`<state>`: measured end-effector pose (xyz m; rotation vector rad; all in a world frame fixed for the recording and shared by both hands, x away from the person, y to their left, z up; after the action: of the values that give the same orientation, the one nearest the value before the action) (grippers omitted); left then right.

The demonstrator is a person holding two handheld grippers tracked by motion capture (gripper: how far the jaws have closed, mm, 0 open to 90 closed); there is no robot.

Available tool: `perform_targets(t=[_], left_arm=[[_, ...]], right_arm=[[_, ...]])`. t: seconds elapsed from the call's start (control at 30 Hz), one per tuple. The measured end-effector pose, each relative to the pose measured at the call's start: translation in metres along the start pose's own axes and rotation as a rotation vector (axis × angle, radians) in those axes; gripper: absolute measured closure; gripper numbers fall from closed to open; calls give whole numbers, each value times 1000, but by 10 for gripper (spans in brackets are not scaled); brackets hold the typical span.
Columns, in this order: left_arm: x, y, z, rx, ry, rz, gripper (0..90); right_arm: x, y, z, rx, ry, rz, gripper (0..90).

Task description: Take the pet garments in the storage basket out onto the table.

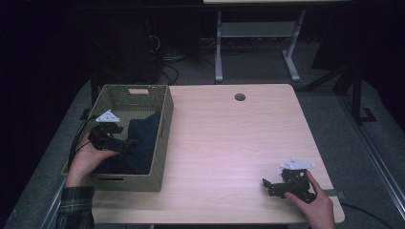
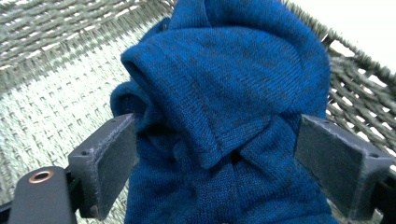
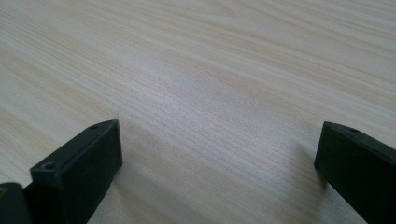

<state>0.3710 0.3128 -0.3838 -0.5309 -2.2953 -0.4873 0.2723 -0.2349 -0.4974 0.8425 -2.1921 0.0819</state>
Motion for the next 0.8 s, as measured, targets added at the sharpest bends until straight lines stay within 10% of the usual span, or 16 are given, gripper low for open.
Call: perform_targets(t=[0.37, 0.8], left_arm=[[-17, -9, 2, -46, 65, 65, 128], [-33, -9, 9, -2, 124, 139, 143]], right_arm=[[0, 0, 0, 0, 0, 0, 4], [0, 0, 0, 0, 0, 0, 4]])
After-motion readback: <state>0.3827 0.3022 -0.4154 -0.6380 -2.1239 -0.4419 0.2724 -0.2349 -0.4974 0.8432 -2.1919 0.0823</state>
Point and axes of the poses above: each handheld gripper's, and its own axes: x roughly backward along the jaws, z roughly out of its underside, y roughly to its left, the point moved 2 cm from there along -x, roughly forward along the jaws, and after that the axes turned 14 degrees about -z, right-handed, at the moved point
